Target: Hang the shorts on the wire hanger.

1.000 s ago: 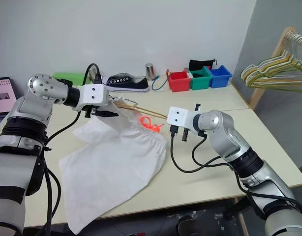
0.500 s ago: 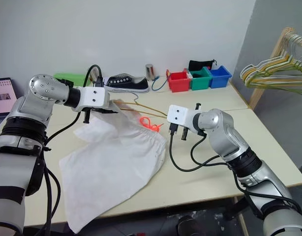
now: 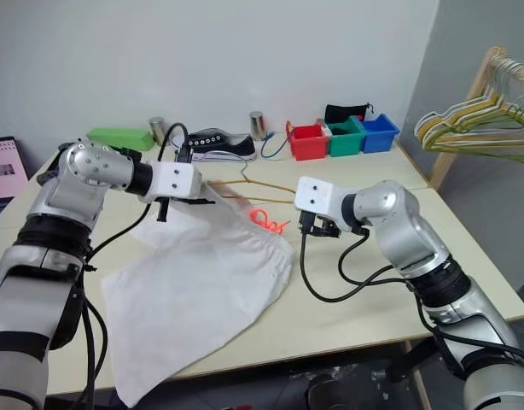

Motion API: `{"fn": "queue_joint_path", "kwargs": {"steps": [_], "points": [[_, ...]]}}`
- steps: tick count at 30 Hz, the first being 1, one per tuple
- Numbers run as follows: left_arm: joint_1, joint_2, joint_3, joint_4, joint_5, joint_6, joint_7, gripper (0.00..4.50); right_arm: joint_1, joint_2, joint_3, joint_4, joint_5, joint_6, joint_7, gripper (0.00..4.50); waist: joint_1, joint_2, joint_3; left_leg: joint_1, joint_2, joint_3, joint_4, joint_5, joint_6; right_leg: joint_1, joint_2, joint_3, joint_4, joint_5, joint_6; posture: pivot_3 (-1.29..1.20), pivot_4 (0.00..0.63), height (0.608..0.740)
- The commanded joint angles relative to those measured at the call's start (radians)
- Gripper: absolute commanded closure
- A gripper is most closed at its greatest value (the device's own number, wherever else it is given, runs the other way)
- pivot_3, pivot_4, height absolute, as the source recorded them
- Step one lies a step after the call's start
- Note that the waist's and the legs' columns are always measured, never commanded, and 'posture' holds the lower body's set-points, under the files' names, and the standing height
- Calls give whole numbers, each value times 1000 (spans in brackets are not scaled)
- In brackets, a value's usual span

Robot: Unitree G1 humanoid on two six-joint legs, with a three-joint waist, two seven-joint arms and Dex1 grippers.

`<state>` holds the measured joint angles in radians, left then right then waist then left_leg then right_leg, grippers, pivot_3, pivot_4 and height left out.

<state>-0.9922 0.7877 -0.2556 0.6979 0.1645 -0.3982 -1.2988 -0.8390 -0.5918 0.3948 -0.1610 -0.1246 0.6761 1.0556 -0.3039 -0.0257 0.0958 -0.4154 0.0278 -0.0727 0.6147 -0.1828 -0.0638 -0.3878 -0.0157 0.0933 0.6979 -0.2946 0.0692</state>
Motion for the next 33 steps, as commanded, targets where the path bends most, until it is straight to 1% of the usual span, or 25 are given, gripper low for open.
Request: {"fn": "queue_joint_path", "kwargs": {"steps": [1, 3, 4, 10, 13, 16, 18, 20, 23, 25, 27, 30, 33], "points": [[81, 86, 43, -93, 0, 54, 15, 4414, -60, -59, -128, -37, 94, 101, 52, 455, -5, 0, 0, 0, 0, 0, 0, 0, 0, 0, 0, 0, 0, 0, 0, -194, 0, 740], [117, 100, 46, -136, -7, 72, 23, 4414, -88, -51, -146, -22, 129, 133, 48, 106, -8, 0, 0, 0, 0, 0, 0, 0, 1, 0, 0, 0, 1, 0, 0, -183, 2, 740], [128, 106, 46, -153, -9, 80, 28, 4414, -98, -47, -148, -14, 140, 143, 40, 46, -11, 0, 0, 1, 0, 0, 0, 0, 1, 0, 0, 0, 1, 0, 0, -178, 3, 740], [187, 141, 62, -247, -23, 134, 42, 4414, -84, -37, -96, 79, 87, 50, -26, 46, 1, -1, -1, 3, 0, -1, 0, 2, 3, 2, 0, -1, 2, 0, 0, -149, 6, 740], [210, 153, 75, -279, -28, 158, 45, 4414, -79, -33, -101, 89, 110, 61, -25, 46, 7, -1, -1, 2, -1, 0, 1, 3, 4, 2, 0, 0, 2, 0, 0, -149, 6, 740], [254, 189, 116, -321, -60, 211, 45, 4414, 12, -64, -130, 80, 209, 189, 49, 46, 13, -1, -2, 2, -1, 0, 0, 3, 4, 2, 0, 0, 2, 0, 0, -134, 7, 740], [279, 206, 140, -351, -83, 243, 37, 4414, 68, -63, -137, 85, 240, 235, 47, 46, 20, -5, -4, 2, 0, -1, 0, 3, 4, 2, 1, -2, 1, 0, 0, -128, 5, 740], [308, 223, 162, -391, -115, 278, 21, 4414, 122, -35, -142, 85, 271, 284, 20, 46, 23, -5, -4, 2, 0, -1, 0, 3, 4, 2, 1, -2, 1, 0, 0, -123, 4, 740], [336, 242, 192, -439, -148, 325, 16, 4414, 184, 80, -174, 52, 373, 449, -24, 46, 26, -5, -4, 1, 0, -1, 0, 3, 4, 1, 1, -1, 2, 0, 0, -117, 4, 740], [343, 248, 199, -454, -152, 338, 23, 4414, 192, 185, -215, 68, 409, 532, -96, 46, 28, -5, -4, 2, 1, -2, 0, 3, 4, 1, 2, -1, 2, 1, 0, -114, 3, 740], [348, 251, 201, -465, -154, 350, 28, 4414, 178, 314, -286, 118, 439, 610, -184, 46, 29, -5, -4, 2, 1, -3, 0, 3, 5, 1, 3, -1, 3, 2, -1, -111, 2, 740], [352, 251, 200, -480, -157, 364, 29, 4414, 157, 436, -364, 190, 452, 649, -293, 46, 37, -5, -5, 3, 1, -5, 0, 6, 3, 2, 5, -2, 3, 5, -1, -109, 1, 740], [352, 247, 195, -488, -154, 367, 32, 4414, 136, 499, -428, 258, 456, 639, -375, 46, 54, -5, -5, 3, 1, -5, 0, 6, 3, 2, 5, -1, 3, 5, -1, -111, 2, 740]]}}
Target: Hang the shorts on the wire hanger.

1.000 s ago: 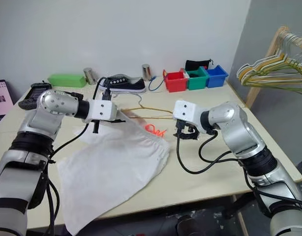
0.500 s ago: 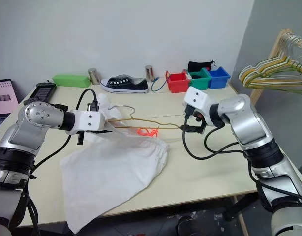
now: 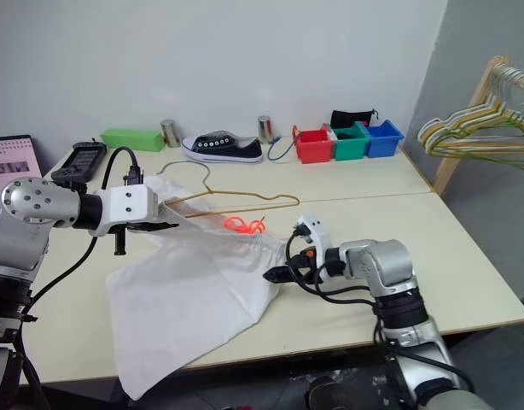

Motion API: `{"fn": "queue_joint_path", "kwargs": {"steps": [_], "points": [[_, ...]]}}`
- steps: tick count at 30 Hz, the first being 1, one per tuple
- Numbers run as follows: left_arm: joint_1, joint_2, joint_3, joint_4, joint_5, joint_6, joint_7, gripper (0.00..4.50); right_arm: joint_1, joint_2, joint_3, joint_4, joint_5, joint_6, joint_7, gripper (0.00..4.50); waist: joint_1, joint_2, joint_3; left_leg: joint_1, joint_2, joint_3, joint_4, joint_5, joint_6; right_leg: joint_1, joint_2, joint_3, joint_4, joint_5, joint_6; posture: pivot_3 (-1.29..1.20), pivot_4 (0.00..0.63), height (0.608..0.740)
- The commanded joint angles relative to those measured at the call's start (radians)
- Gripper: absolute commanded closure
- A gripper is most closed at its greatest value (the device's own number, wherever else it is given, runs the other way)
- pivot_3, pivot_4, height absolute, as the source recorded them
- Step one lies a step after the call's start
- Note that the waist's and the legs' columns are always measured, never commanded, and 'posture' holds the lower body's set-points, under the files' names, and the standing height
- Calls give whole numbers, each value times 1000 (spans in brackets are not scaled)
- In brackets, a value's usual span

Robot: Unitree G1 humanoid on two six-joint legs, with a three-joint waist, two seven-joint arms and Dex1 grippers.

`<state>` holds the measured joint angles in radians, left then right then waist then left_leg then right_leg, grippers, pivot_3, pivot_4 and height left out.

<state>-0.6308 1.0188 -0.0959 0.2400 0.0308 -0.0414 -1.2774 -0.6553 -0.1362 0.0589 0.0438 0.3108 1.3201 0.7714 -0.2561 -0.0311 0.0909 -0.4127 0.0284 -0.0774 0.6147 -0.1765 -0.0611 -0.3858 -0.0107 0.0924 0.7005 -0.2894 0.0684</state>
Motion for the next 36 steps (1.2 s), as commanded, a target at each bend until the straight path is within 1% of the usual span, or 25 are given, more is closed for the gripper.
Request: {"fn": "queue_joint_path", "kwargs": {"steps": [1, 3, 7, 9, 10, 11, 12, 13, 14, 15, 16, 18, 19, 20, 21, 22, 24, 26, 27, 31, 36], "points": [[-9, 15, 34, -32, -21, 10, 11, 4414, -52, 52, -101, 65, 26, -10, -104, 46, 10, 0, 0, 0, 0, 0, 0, 0, 0, 0, 0, 0, 0, 0, 0, -112, 3, 740], [-4, 10, 28, -43, -23, 15, 12, 4414, -63, 80, -139, 93, 42, -20, -141, 46, 16, 0, 0, 0, 0, 0, 0, 0, 0, 0, 0, 0, 0, 0, 0, -109, 3, 740], [3, 9, 28, -54, -27, 21, 12, 4414, -83, 105, -189, 121, 72, -37, -185, 797, 15, 0, 0, -2, 1, 0, 0, 0, 0, -1, 1, 0, -1, 0, 0, -111, 6, 740], [6, 9, 28, -54, -26, 21, 14, 4414, -88, 107, -199, 125, 86, -39, -193, 1352, 15, 0, 0, -3, 1, 0, 0, 0, 0, -1, 1, 0, -2, 0, 0, -109, 7, 740], [7, 10, 28, -55, -25, 22, 15, 4414, -88, 104, -199, 122, 95, -41, -192, 1531, 14, 0, 0, -3, 1, 0, 0, 0, 0, -2, 1, 0, -2, 0, 0, -109, 7, 740], [8, 10, 29, -56, -26, 24, 15, 4414, -88, 101, -197, 118, 103, -41, -191, 1940, 13, 0, 0, -3, 1, 0, -1, 0, 0, -1, 1, 0, -2, 0, 0, -109, 7, 740], [9, 11, 29, -57, -26, 26, 15, 4414, -88, 98, -195, 116, 109, -42, -191, 2088, 13, 0, 0, -2, 1, 0, -1, 0, 0, -2, 1, 0, -2, 0, 0, -109, 7, 740], [8, 12, 30, -56, -26, 26, 15, 4414, -88, 95, -192, 112, 115, -42, -189, 2389, 12, 0, 0, -2, 1, 0, -1, 0, 0, -2, 1, 0, -2, 0, 0, -105, 9, 740], [8, 13, 30, -55, -24, 25, 16, 4414, -88, 94, -191, 110, 119, -40, -191, 2624, 12, 0, 0, -2, 1, 0, -1, 0, 0, -2, 1, 0, -2, 0, 0, -105, 9, 740], [9, 15, 30, -53, -21, 23, 19, 4414, -85, 92, -188, 102, 127, -35, -188, 2760, 12, 0, 0, -2, 1, 0, -1, 0, 0, -2, 1, 0, -2, 0, 0, -104, 9, 740], [10, 16, 29, -52, -17, 20, 21, 4414, -83, 89, -184, 94, 135, -32, -184, 3041, 12, 0, 0, -2, 1, 0, -1, 0, 0, -2, 1, 0, -2, 0, 0, -103, 8, 740], [10, 16, 27, -52, -14, 18, 23, 4414, -77, 80, -168, 78, 148, -32, -178, 3357, 12, 0, 0, -2, 1, 0, -1, 0, 0, -2, 2, 0, -2, 0, 0, -103, 8, 740], [11, 16, 28, -54, -15, 19, 24, 4414, -76, 75, -161, 71, 154, -35, -175, 3740, 13, 0, 0, -2, 1, 0, -1, 0, 0, -2, 2, 0, -2, 0, 0, -103, 8, 740], [12, 17, 29, -55, -15, 20, 24, 4414, -76, 71, -157, 64, 159, -38, -173, 3891, 13, 0, 0, -2, 1, 0, -1, 0, 0, -2, 2, 0, -2, 0, 0, -102, 7, 740], [13, 19, 30, -54, -17, 21, 24, 4414, -75, 62, -146, 54, 161, -46, -169, 4217, 13, 0, 0, -2, 1, 0, -1, 0, 0, -2, 2, 0, -2, 0, 0, -103, 6, 740], [13, 20, 32, -54, -18, 21, 24, 4414, -74, 55, -138, 47, 165, -52, -168, 4423, 13, 0, 0, -2, 1, 0, -1, 0, 0, -2, 2, 0, -2, 0, 0, -103, 6, 740], [19, 28, 37, -53, -24, 26, 17, 4414, -58, -8, -45, -2, 130, -121, -135, 4472, 13, 0, 0, -2, 1, 0, -1, 0, 0, -2, 2, 0, -2, 0, 0, -106, 8, 740], [31, 38, 41, -52, -28, 25, 9, 4414, -28, -103, 93, -47, 39, -256, -105, 4472, 13, 0, 0, -3, 1, 1, -1, 0, 0, -2, 2, 1, -3, 0, 0, -109, 8, 740], [38, 43, 41, -56, -34, 28, 0, 4414, -20, -137, 129, -51, 9, -310, -98, 4472, 14, 0, 0, -3, 1, 1, -1, 0, 0, -2, 2, 1, -3, 0, 0, -112, 10, 740], [67, 59, 41, -93, -75, 80, -47, 4414, -15, -230, 174, -23, -46, -441, -66, 4472, 13, 0, 0, -3, 1, 1, -1, 0, 0, -2, 2, 1, -4, 0, 0, -120, 11, 740], [86, 74, 22, -89, -52, 62, -59, 4414, -36, -291, 176, 29, -57, -500, -29, 4472, 11, 0, 0, -3, 1, 2, -1, 0, 0, -2, 2, 2, -4, 0, 0, -136, 11, 740]]}}
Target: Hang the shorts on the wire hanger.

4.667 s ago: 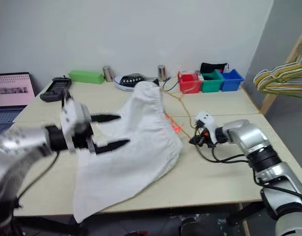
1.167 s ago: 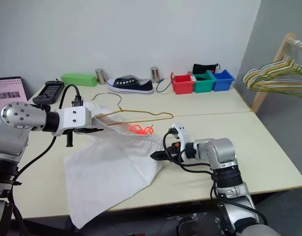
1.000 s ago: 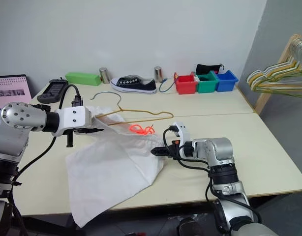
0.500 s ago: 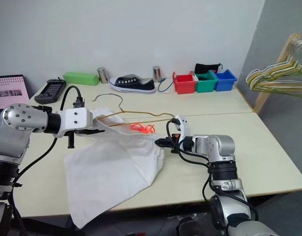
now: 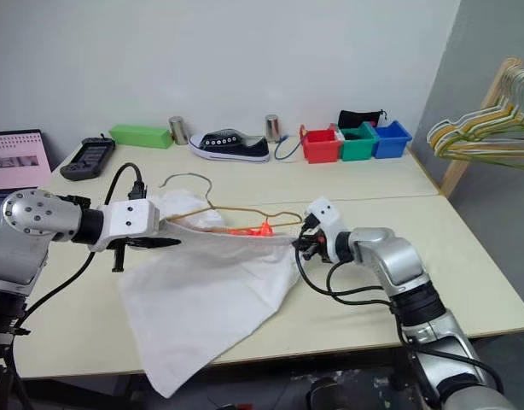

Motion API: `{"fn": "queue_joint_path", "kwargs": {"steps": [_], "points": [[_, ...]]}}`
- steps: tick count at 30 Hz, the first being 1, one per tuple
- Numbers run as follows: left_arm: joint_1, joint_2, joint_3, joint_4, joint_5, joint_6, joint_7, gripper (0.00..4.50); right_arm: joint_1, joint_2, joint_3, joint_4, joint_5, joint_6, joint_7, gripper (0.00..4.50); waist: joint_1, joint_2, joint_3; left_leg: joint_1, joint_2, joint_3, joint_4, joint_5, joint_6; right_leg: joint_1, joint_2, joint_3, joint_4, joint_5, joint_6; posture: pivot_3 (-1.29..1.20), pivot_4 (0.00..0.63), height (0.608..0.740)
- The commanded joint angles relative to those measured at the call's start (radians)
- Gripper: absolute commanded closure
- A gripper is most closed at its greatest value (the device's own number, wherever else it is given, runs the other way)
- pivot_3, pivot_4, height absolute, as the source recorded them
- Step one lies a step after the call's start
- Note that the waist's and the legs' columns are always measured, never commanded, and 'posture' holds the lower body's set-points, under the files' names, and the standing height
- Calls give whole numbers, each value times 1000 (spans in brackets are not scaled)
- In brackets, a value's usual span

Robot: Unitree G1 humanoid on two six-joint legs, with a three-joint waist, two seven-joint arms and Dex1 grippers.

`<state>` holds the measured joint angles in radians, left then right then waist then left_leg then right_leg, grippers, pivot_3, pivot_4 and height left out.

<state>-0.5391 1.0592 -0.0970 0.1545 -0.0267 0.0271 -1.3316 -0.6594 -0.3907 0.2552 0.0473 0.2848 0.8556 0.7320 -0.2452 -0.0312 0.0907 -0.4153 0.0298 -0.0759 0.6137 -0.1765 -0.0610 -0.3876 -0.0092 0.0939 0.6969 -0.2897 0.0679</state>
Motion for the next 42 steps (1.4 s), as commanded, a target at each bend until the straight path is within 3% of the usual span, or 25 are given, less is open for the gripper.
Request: {"fn": "queue_joint_path", "kwargs": {"steps": [1, 12, 20, 29, 36, 38, 42], "points": [[-6, 33, 22, -4, 2, -3, -9, 4414, -37, -45, -20, 35, -34, -45, 15, 4472, -1, 0, 0, 0, 0, 0, 0, 0, 0, 0, 0, 0, 0, 0, 0, -136, 11, 740], [17, 81, -18, 15, 60, -44, -33, 4414, -76, -119, 2, 32, -58, -100, 71, 4472, -1, 0, 0, 0, 0, 1, 0, 0, 0, 0, 0, 1, 0, 0, 0, -143, 15, 740], [12, 102, -70, 69, 162, -135, 0, 4414, -155, -228, 64, -130, -82, -126, 176, 4472, -3, 2, 1, 0, 0, 1, 0, 0, 0, -1, 0, 1, 0, 0, 0, -167, 19, 740], [-157, -120, -91, 98, 190, -63, 160, 4414, -276, -64, 91, -298, -27, 13, 98, 4472, -3, 2, 1, 0, 1, 1, 0, 0, 0, -1, 0, 1, 0, 0, 0, -185, 16, 740], [-168, -185, -84, 49, 166, -29, 157, 4414, -259, -88, 170, -235, -133, -91, 84, 4472, -9, 2, 1, -1, 0, 1, 0, 0, 0, -1, 0, 2, -1, 0, 0, -186, 9, 740], [-157, -185, -83, 31, 160, -21, 147, 4414, -265, -104, 173, -206, -161, -130, 89, 3880, -9, 2, 1, -1, 0, 1, 0, 0, 0, -1, 0, 1, 0, 0, 0, -186, 7, 740], [-130, -175, -83, 9, 159, -23, 139, 4414, -286, -135, 162, -181, -191, -188, 116, 3118, -13, 2, 1, -1, 0, 1, 0, 0, 0, -1, 0, 2, 0, 0, 0, -186, 6, 740]]}}
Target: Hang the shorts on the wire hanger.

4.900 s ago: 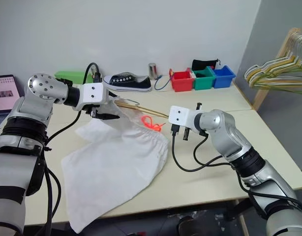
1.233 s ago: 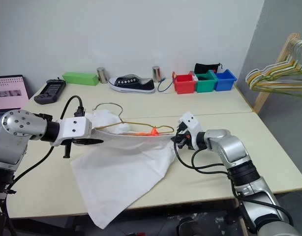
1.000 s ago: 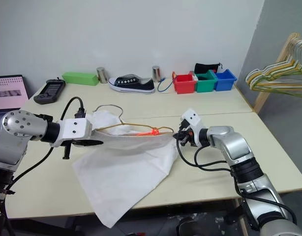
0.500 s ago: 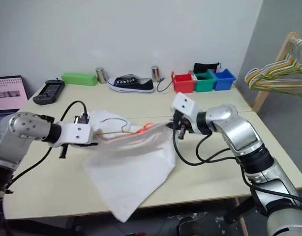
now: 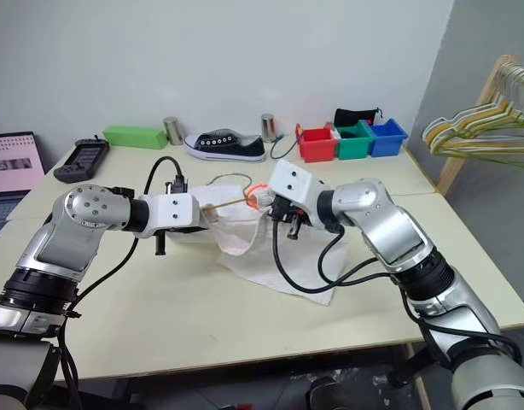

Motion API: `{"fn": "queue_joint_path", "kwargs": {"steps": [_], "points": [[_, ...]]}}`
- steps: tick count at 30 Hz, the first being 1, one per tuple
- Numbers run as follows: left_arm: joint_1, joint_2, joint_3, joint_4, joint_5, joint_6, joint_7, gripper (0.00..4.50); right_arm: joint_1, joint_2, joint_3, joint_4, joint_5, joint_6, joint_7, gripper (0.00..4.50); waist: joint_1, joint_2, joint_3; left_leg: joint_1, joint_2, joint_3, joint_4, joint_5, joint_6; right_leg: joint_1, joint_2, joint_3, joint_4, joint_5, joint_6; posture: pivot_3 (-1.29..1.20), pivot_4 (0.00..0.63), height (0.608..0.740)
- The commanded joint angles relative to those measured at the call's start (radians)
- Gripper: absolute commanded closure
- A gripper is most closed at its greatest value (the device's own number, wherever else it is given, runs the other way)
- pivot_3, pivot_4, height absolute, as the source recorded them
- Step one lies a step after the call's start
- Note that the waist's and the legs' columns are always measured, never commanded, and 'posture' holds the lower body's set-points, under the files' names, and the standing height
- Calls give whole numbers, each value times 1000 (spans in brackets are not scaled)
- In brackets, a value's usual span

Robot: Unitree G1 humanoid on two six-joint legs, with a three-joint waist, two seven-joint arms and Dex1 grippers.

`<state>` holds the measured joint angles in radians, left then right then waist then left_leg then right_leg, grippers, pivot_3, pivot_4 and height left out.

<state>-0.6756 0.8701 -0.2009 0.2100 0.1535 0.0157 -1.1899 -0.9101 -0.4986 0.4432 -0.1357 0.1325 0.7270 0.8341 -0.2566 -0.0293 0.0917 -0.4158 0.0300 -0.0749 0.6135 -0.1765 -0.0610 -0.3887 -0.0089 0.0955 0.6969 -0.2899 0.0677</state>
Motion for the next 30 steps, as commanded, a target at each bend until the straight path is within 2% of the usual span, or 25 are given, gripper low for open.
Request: {"fn": "queue_joint_path", "kwargs": {"steps": [1, 6, 13, 17, 21, 29, 30], "points": [[11, 17, 21, -46, -19, -14, 0, 4414, -40, -35, -29, 4, -43, -69, 21, 2819, -2, 0, 0, 0, 0, 0, 0, 0, 0, 0, 0, 0, 0, 0, 0, -186, 6, 740], [33, 23, 26, -53, -22, -18, 0, 4414, -48, -64, -43, -26, -47, -82, 58, 1817, -7, 0, 0, 0, 0, 0, 0, 0, 0, 0, 0, 0, 0, 0, 0, -186, 3, 740], [39, 31, 37, -57, -37, -32, -12, 4414, -30, -130, -32, -29, -65, -119, 130, 114, -13, 0, 0, 0, 0, 0, 0, 0, 0, 0, 0, 0, 0, 0, 0, -183, 0, 740], [33, 24, 45, -70, -62, -28, -19, 4414, -3, -176, 19, 57, -128, -220, 179, 114, -14, 0, 0, 0, 0, 0, 0, 0, 0, 0, 0, 0, 0, 0, 0, -179, 0, 740], [36, 22, 45, -96, -86, -23, -35, 4414, -7, -175, 72, 194, -227, -356, 178, 114, -20, 0, 0, 0, 0, 0, 0, 0, 0, 0, 0, 0, 0, 0, 0, -178, 0, 740], [39, 19, 37, -129, -97, -13, -37, 4414, -49, -96, 101, 412, -327, -511, 177, 114, -27, 0, 0, 1, 0, 0, 0, 0, 0, 1, 0, 1, 0, 0, 0, -164, 0, 740], [40, 19, 36, -128, -95, -14, -37, 4414, -53, -90, 97, 424, -334, -521, 180, 279, -27, 0, 0, 1, 0, 0, 0, 0, 0, 1, 0, 0, 1, 0, 0, -164, 0, 740]]}}
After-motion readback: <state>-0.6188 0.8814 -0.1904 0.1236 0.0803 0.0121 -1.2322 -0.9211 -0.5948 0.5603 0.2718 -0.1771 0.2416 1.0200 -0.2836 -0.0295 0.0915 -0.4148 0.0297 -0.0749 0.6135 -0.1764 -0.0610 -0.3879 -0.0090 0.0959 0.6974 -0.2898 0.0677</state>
